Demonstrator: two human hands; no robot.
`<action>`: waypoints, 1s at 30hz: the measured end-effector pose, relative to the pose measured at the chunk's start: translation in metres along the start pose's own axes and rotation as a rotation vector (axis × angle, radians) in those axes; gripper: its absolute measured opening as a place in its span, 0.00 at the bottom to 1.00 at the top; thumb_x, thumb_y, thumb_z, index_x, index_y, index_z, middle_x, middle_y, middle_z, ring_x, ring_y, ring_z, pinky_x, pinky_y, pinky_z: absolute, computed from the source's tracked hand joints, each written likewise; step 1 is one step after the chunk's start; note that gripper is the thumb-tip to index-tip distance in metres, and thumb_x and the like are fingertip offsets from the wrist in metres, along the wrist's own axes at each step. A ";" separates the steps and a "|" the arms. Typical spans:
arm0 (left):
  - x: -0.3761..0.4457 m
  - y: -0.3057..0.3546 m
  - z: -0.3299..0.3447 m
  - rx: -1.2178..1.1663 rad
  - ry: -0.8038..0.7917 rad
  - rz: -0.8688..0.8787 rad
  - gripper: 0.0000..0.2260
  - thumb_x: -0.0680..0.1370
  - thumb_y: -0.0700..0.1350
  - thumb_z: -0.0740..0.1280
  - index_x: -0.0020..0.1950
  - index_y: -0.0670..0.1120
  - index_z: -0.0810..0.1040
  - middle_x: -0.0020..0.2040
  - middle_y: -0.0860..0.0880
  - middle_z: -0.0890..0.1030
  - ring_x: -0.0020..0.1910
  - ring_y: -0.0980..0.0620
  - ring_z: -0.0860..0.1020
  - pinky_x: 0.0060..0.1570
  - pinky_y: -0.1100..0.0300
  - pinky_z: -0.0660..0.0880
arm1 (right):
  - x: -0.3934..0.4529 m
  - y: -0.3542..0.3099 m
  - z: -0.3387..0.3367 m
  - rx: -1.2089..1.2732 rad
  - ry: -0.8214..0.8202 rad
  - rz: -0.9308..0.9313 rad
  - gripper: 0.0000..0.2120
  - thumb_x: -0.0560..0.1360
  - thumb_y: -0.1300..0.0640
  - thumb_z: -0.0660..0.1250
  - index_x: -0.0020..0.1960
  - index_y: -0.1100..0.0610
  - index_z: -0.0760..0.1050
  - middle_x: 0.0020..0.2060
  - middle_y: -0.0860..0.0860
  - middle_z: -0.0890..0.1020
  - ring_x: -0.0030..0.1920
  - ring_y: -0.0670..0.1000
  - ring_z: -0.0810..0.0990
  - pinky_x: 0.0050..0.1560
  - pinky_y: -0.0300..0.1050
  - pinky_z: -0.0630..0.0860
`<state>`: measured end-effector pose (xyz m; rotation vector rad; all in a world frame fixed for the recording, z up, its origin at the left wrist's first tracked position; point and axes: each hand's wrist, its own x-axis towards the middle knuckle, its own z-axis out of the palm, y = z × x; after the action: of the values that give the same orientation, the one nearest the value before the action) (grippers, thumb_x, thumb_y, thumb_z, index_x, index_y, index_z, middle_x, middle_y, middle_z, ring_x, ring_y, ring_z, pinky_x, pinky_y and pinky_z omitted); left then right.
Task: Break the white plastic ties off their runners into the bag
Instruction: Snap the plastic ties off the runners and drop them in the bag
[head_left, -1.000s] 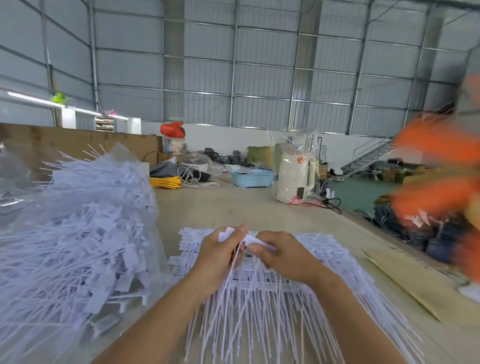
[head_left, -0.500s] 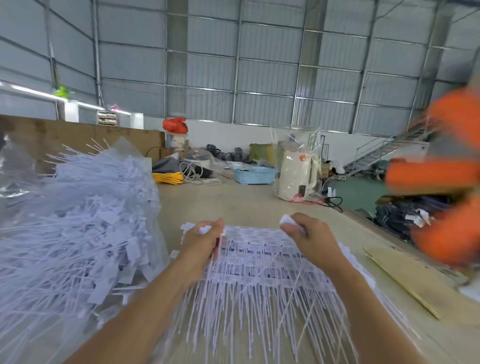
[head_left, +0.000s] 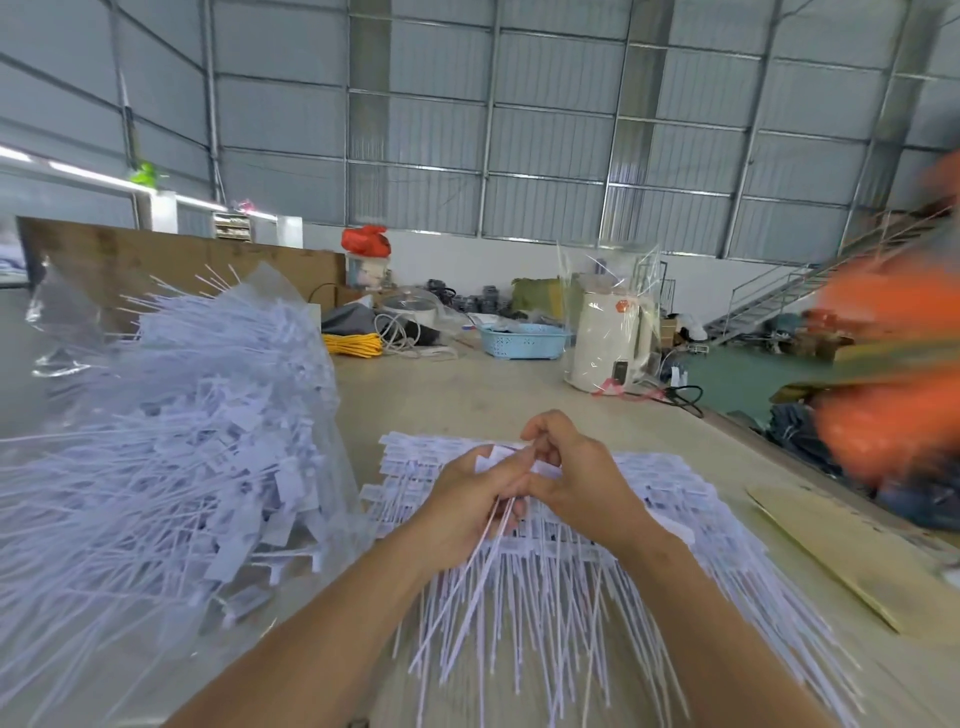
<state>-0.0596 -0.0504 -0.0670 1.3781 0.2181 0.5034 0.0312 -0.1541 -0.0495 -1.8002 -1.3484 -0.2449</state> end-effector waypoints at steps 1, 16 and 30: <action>0.001 -0.001 -0.001 -0.004 0.039 0.031 0.09 0.77 0.46 0.68 0.50 0.41 0.76 0.25 0.50 0.74 0.23 0.54 0.72 0.25 0.64 0.67 | 0.000 0.000 0.001 0.018 -0.006 0.005 0.20 0.66 0.57 0.76 0.49 0.50 0.67 0.34 0.44 0.72 0.35 0.38 0.71 0.34 0.32 0.66; -0.005 0.023 0.001 0.114 0.117 0.022 0.12 0.78 0.42 0.66 0.36 0.45 0.69 0.24 0.49 0.66 0.18 0.56 0.59 0.22 0.69 0.56 | -0.003 0.005 -0.011 -0.391 -0.026 -0.042 0.11 0.76 0.49 0.64 0.43 0.56 0.76 0.35 0.51 0.79 0.38 0.55 0.75 0.35 0.45 0.64; -0.076 0.181 -0.120 1.218 0.648 0.530 0.11 0.79 0.50 0.63 0.40 0.47 0.76 0.35 0.46 0.76 0.29 0.54 0.71 0.30 0.59 0.68 | -0.005 0.007 -0.030 -0.355 0.091 0.129 0.10 0.76 0.50 0.65 0.39 0.52 0.69 0.25 0.47 0.68 0.32 0.54 0.69 0.32 0.44 0.64</action>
<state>-0.2166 0.0397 0.0751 2.4353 0.7831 1.4022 0.0451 -0.1796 -0.0372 -2.1320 -1.1724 -0.5158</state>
